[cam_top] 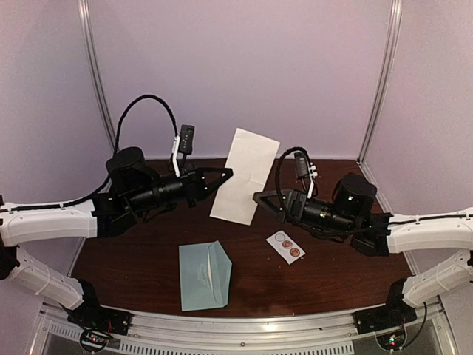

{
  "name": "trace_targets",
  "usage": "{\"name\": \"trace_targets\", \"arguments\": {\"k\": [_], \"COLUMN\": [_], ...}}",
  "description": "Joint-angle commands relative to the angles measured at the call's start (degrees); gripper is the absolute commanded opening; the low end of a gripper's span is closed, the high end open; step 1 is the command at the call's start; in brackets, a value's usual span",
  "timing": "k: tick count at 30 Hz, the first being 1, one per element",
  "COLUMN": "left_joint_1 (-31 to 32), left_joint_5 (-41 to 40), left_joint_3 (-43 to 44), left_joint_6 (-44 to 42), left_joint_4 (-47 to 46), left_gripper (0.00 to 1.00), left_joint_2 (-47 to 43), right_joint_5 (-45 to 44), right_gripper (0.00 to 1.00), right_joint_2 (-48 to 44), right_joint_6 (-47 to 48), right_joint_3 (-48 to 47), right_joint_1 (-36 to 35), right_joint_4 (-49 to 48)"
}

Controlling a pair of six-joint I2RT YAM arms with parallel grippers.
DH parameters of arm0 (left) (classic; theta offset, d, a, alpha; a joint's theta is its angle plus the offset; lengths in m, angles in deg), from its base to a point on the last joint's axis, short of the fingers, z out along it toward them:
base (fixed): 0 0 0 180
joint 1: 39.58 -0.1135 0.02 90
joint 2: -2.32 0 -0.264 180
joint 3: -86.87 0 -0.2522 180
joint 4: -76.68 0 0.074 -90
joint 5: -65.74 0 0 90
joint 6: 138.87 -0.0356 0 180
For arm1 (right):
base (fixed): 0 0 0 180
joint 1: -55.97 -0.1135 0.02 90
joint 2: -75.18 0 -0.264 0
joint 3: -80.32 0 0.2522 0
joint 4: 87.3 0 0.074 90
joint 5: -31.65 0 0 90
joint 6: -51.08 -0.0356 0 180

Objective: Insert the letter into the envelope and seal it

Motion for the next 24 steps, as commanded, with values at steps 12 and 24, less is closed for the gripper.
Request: {"name": "trace_targets", "arguments": {"k": [12, 24], "left_joint_1": [0.3, 0.3], "left_joint_5": [-3.4, -3.2], "left_joint_3": [-4.3, -4.0], "left_joint_6": [3.4, 3.8], "left_joint_4": [-8.5, -8.6], "left_gripper": [0.00, 0.00], "left_joint_2": [-3.6, -3.0], "right_joint_5": [1.3, 1.2], "right_gripper": [0.47, 0.33], "right_joint_2": [7.9, 10.2], "right_joint_6": [-1.4, -2.1], "right_joint_3": [-9.6, -10.8], "right_joint_1": [-1.5, -1.9], "right_joint_4": [-10.7, -12.4]}}
